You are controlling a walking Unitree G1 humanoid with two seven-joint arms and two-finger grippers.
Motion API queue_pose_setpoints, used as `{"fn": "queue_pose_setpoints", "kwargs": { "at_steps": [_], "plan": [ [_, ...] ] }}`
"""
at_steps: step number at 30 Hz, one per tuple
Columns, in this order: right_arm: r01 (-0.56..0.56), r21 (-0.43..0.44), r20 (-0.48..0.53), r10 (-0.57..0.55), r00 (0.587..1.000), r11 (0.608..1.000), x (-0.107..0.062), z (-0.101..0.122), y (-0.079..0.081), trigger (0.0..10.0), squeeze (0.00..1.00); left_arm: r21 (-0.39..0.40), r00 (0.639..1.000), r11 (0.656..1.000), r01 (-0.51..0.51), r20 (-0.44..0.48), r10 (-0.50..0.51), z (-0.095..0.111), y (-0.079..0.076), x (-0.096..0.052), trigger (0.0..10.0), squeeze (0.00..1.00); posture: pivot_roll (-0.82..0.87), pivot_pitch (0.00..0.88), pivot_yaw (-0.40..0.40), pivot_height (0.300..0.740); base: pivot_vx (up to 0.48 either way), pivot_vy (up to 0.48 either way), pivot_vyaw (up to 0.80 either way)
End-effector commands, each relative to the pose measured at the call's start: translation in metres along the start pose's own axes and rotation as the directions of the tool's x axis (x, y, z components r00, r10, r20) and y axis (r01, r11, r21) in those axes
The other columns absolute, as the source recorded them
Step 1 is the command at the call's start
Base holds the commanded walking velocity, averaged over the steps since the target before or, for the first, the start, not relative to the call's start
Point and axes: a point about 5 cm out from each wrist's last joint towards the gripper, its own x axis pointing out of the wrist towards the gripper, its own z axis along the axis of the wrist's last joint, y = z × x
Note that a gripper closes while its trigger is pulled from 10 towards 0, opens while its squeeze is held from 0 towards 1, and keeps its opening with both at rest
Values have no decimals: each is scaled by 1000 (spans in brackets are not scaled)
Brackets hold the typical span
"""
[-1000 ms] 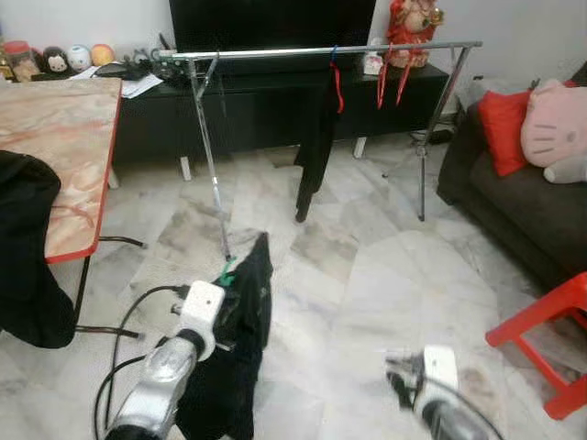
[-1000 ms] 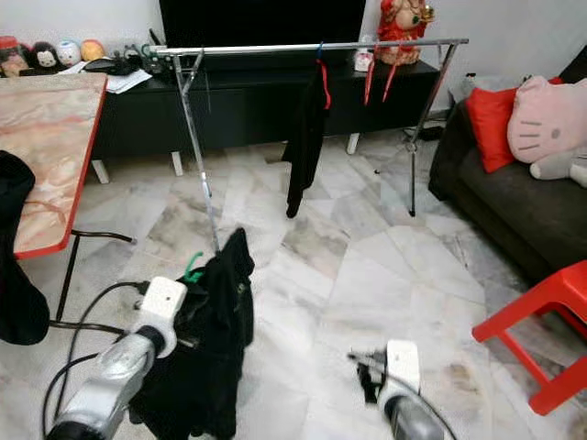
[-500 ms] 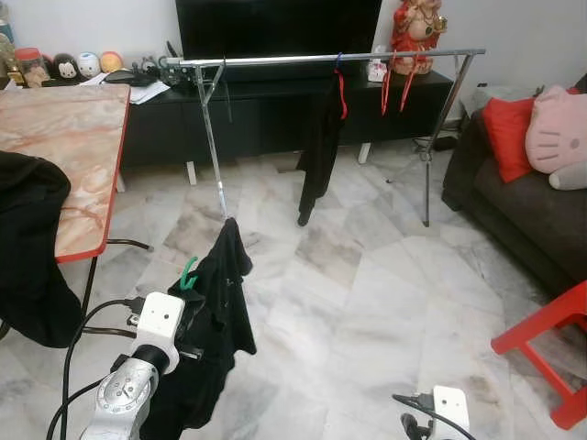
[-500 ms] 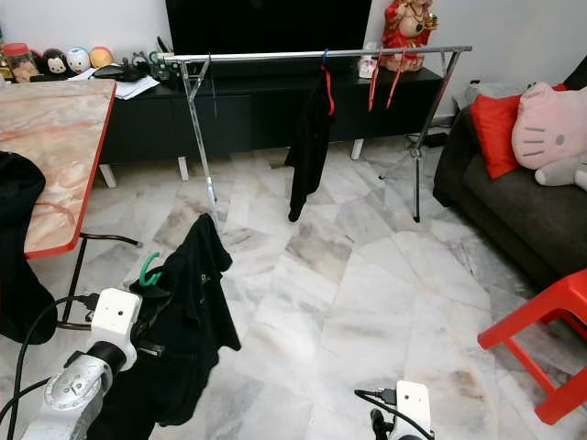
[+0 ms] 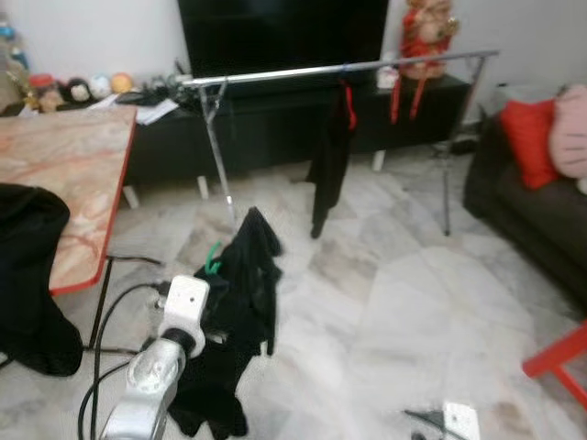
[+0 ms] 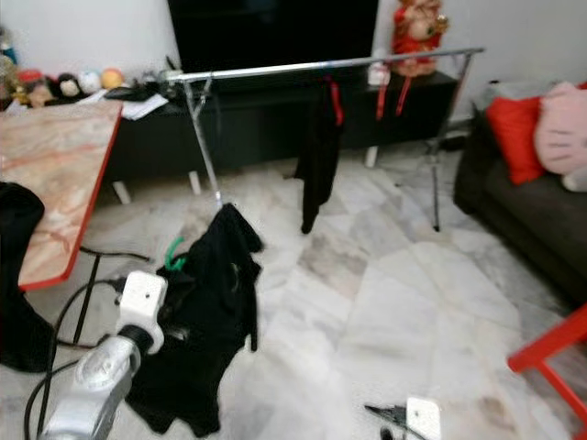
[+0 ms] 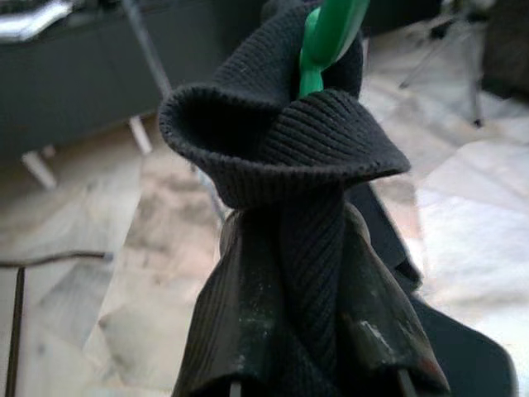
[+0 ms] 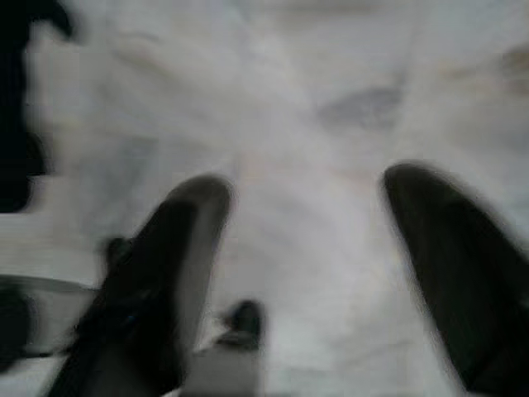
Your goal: Hang hanger
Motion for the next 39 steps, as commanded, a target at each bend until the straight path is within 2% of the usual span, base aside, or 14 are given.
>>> {"fn": "queue_pose_setpoints", "kwargs": {
  "at_steps": [1, 8, 14, 21, 28, 39],
  "plan": [
    [40, 0, -10, -40, 999, 999, -3, -4, -15, 10000, 0, -4, 1000, 1000, 7, 21, -7, 7, -4, 5, 10000, 0, -45, 0, -46, 740, 480, 0, 0],
    [39, -37, -33, -40, 999, 999, -5, -12, -19, 10000, 0, -8, 1000, 1000, -22, 6, 22, 6, 0, 6, 10000, 0, -49, 0, -54, 740, 480, 0, 198],
    [35, -26, -50, -37, 998, 999, -6, -17, -18, 10000, 0, -6, 999, 999, -35, -8, 35, 4, 3, 7, 10000, 0, -59, 0, -47, 740, 480, 0, 365],
    [15, -21, -22, -15, 1000, 1000, -3, -6, -16, 10000, 0, -1, 999, 999, -33, -8, 33, 8, 3, 13, 10000, 0, -63, 0, -40, 740, 480, 0, 0],
    [-14, -60, -26, 12, 1000, 998, -3, -5, -12, 10000, 0, 0, 999, 999, -45, -16, 45, 8, 5, 13, 10000, 0, -65, 0, -34, 740, 480, 0, 0],
    [-23, -67, -29, 21, 999, 998, -2, -4, -12, 10000, 0, 9, 997, 997, -72, -38, 72, 5, 13, 12, 10000, 0, -70, 0, -32, 740, 480, 0, 0]
  ]
}}
